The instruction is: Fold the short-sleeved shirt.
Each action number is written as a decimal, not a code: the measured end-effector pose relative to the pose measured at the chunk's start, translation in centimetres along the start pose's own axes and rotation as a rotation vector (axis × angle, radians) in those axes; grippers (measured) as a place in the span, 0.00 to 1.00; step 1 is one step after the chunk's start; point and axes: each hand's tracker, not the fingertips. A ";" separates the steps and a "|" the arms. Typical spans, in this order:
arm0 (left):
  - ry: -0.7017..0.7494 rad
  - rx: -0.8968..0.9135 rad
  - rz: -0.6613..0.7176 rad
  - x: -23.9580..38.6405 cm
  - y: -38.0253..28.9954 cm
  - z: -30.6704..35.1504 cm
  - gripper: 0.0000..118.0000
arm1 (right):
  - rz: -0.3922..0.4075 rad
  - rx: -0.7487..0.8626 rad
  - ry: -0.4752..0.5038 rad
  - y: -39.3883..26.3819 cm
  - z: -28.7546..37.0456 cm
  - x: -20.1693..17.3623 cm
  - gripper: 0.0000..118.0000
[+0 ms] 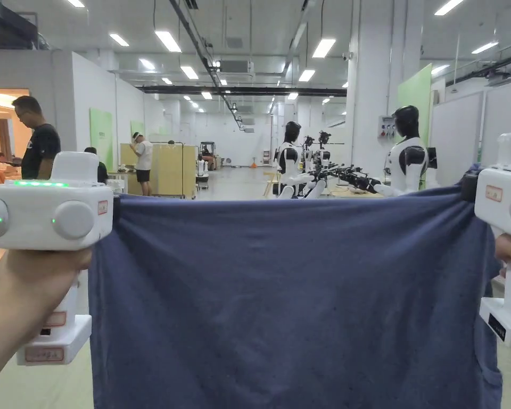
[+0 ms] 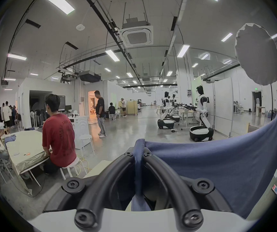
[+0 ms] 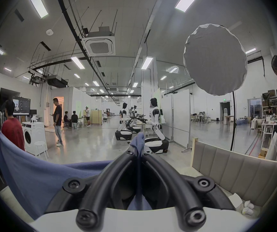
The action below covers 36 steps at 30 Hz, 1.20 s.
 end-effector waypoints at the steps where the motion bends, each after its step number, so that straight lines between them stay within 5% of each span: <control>1: 0.009 0.002 0.007 0.2 0.0 -1.1 0.02 | -0.004 0.009 -0.002 0.0 -1.1 -0.4 0.03; 7: 0.048 -0.010 -0.041 1.6 -0.7 -7.2 0.02 | 0.069 -0.005 -0.001 -0.9 -6.7 -2.2 0.03; 14: 0.021 -0.111 0.057 3.6 -6.9 -13.1 0.02 | 0.140 -0.130 -0.054 -7.7 -12.3 -4.0 0.03; 19: 0.018 -0.218 -0.014 4.7 -14.7 -15.2 0.02 | 0.083 -0.224 0.023 -16.2 -12.7 -3.7 0.03; 28: -0.042 -0.386 -0.021 5.2 -27.9 -13.6 0.02 | 0.094 -0.402 0.051 -31.3 -7.6 -0.9 0.03; 30: -0.062 -0.407 -0.007 4.8 -29.8 -12.4 0.02 | 0.026 -0.429 0.086 -32.9 -5.3 0.2 0.03; 36: -0.102 -0.433 0.018 3.2 -33.3 -4.9 0.02 | 0.047 -0.448 0.120 -34.2 3.1 3.3 0.03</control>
